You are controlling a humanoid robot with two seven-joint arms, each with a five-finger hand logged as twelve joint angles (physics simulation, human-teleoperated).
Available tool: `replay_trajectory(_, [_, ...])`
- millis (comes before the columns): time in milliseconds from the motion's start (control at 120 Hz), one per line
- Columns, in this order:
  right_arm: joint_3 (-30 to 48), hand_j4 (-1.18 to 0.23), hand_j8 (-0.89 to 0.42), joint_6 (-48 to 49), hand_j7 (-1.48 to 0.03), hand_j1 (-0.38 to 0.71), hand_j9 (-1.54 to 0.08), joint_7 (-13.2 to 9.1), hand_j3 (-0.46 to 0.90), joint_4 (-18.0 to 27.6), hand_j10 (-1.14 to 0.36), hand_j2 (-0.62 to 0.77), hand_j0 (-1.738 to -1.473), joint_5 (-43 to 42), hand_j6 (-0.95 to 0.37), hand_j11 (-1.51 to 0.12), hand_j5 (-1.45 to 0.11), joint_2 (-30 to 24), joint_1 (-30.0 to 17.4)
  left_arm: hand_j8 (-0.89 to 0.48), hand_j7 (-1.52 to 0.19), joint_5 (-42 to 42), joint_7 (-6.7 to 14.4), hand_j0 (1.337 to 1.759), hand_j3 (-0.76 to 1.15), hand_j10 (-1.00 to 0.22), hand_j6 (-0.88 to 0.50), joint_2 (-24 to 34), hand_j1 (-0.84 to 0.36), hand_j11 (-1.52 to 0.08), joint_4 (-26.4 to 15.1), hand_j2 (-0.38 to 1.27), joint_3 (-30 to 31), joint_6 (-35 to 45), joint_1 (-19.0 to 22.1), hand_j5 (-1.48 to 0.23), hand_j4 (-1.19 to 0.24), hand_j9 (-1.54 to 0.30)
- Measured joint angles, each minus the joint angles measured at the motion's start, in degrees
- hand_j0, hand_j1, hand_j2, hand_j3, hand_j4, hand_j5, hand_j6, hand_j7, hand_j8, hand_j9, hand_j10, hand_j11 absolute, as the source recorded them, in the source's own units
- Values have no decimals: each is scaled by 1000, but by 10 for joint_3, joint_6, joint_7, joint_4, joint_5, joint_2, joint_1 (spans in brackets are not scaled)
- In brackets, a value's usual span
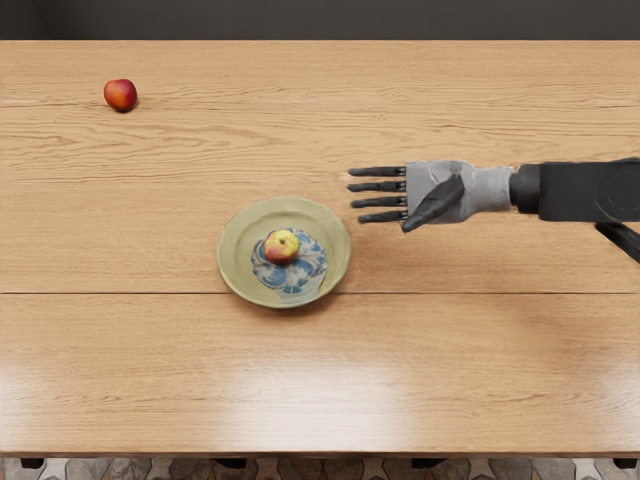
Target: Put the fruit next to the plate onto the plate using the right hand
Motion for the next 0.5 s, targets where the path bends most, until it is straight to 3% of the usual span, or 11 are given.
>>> replay_trajectory(242, [-4,0,2,0,0,-349,0,0,0,0,1,0,-1658,22,3,0,0,-122,-20,-17,-21,0,0,1658,0,-17,-17,0,330,-21,0,4,0,0,-7,-21,-17,-21])
replay_trajectory(500, [-4,0,3,0,0,-349,0,0,0,-2,2,0,-1658,24,4,0,0,-211,-40,-17,-20,0,0,1658,0,-16,-17,0,330,-20,1,4,0,0,-15,-21,-16,-20])
